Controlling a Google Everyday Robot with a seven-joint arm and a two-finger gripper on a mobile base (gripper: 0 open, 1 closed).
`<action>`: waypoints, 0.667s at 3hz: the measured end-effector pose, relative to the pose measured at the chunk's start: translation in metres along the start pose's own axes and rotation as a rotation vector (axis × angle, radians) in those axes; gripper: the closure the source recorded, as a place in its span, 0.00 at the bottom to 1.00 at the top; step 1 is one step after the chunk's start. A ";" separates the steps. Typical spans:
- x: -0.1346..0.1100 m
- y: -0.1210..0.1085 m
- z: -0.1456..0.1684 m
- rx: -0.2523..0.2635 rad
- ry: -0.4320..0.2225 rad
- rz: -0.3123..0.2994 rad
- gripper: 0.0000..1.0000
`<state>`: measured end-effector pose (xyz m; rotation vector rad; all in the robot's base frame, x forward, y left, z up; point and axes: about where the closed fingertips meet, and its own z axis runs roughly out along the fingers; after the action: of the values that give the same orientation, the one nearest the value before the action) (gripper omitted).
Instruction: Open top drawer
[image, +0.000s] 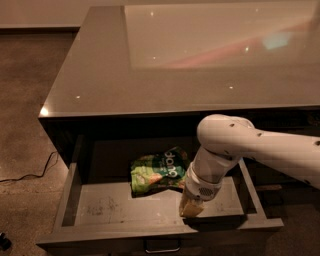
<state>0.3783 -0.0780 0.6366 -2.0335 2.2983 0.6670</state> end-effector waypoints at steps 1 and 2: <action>0.007 0.006 0.000 -0.037 -0.015 0.009 1.00; 0.018 0.017 -0.003 -0.069 -0.019 0.034 1.00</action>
Offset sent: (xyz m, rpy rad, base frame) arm -0.0306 -0.0309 0.0076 0.0234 0.1164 -0.0393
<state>0.3599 -0.0949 0.6392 -2.0112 2.3358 0.7740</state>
